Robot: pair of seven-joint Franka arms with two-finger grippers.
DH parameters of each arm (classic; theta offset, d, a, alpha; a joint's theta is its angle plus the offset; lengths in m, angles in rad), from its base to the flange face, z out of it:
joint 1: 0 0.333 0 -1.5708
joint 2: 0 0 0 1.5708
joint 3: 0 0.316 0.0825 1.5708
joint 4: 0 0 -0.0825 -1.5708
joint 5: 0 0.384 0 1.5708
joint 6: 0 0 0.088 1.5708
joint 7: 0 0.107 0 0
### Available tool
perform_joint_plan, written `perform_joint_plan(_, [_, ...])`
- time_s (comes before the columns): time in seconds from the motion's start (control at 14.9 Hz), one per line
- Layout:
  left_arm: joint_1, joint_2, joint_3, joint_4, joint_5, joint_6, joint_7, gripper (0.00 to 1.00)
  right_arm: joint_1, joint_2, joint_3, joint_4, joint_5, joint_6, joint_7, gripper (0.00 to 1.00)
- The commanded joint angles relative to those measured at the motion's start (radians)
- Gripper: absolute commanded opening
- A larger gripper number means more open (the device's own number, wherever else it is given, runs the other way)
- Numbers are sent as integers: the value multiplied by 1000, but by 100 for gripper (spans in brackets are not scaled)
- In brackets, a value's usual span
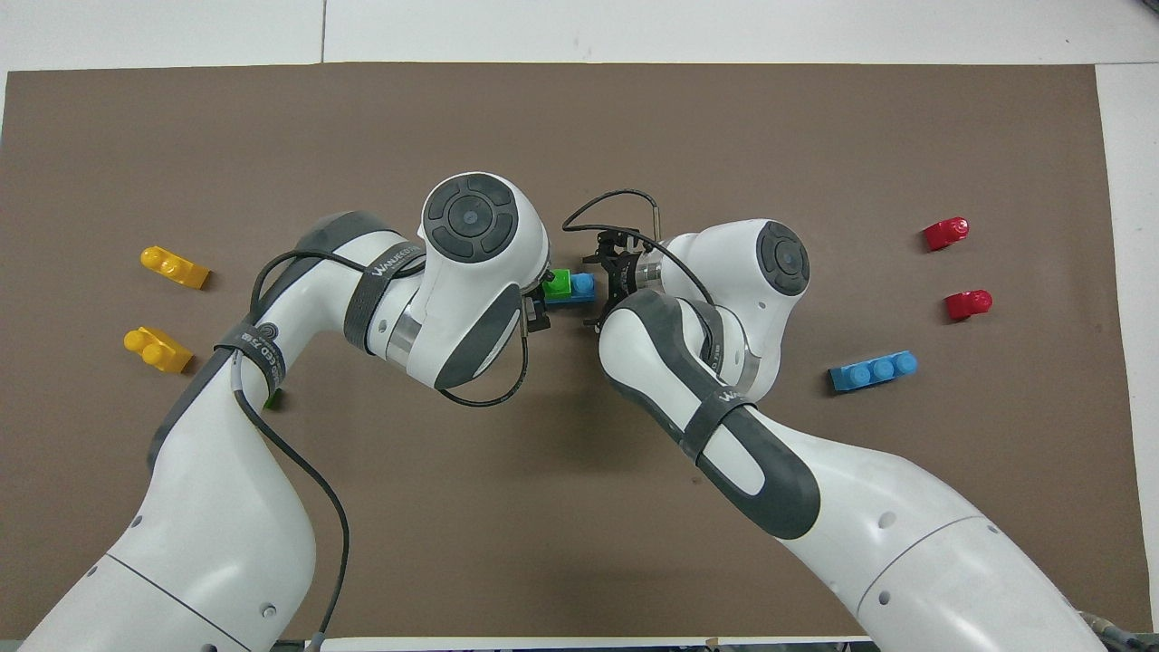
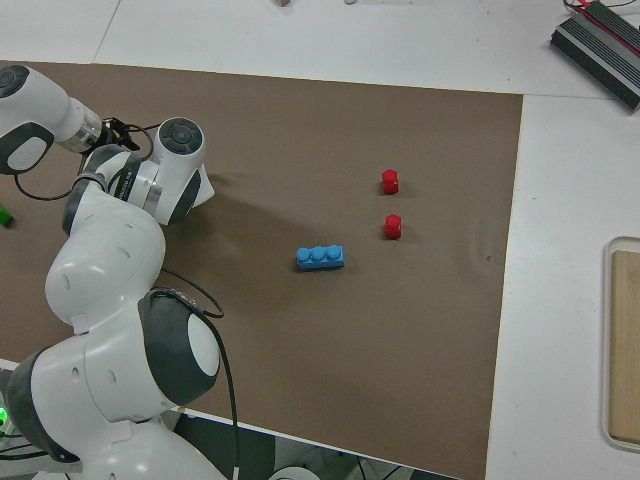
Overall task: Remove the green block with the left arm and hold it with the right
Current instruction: 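Grip the green brick with the left gripper while the right gripper grips blue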
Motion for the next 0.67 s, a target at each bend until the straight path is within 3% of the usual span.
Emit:
perform_joint_plan(0.0, [-17, 7, 16, -5, 21, 22, -25, 100, 13, 8, -2, -6, 25, 46, 6, 94])
perform_joint_plan(0.13, [-17, 8, 16, -7, 21, 22, -25, 100, 21, 8, -2, -6, 25, 48, 6, 88])
perform_joint_plan(0.2, [-17, 8, 16, -8, 21, 20, -25, 100, 21, 8, -2, -6, 25, 48, 6, 76])
perform_joint_plan(0.47, [-17, 7, 16, -13, 22, 19, -25, 100, 18, 8, -2, -6, 23, 46, 3, 0])
perform_joint_plan(0.6, [-17, 7, 16, -20, 22, 14, -24, 100, 22, 10, -2, -6, 23, 51, -2, 0])
